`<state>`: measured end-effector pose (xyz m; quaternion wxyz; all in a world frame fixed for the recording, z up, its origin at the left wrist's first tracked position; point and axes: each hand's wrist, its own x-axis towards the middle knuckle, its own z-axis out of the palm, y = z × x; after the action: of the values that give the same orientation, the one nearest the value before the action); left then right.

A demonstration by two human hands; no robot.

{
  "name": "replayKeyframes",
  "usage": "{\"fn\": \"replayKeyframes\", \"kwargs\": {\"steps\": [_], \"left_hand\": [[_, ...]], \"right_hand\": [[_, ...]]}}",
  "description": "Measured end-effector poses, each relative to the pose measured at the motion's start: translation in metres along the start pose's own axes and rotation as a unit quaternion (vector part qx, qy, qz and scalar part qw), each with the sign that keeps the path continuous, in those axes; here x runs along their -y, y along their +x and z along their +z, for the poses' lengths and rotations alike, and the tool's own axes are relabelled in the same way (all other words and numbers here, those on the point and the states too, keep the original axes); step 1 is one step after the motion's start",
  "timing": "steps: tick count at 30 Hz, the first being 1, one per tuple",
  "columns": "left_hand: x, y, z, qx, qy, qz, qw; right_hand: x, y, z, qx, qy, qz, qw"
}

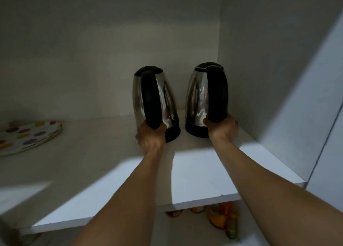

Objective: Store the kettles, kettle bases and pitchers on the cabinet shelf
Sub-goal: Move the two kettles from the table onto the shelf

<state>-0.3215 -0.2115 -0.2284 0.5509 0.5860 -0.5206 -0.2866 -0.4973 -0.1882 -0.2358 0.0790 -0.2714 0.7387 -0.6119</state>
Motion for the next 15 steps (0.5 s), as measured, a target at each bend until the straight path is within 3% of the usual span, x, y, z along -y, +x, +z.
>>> {"fn": "replayKeyframes", "kwargs": {"steps": [15], "left_hand": [[-0.011, 0.046, 0.099, -0.036, -0.028, 0.011, 0.999]], "right_hand": [[-0.011, 0.095, 0.034, 0.042, 0.024, -0.023, 0.999]]}}
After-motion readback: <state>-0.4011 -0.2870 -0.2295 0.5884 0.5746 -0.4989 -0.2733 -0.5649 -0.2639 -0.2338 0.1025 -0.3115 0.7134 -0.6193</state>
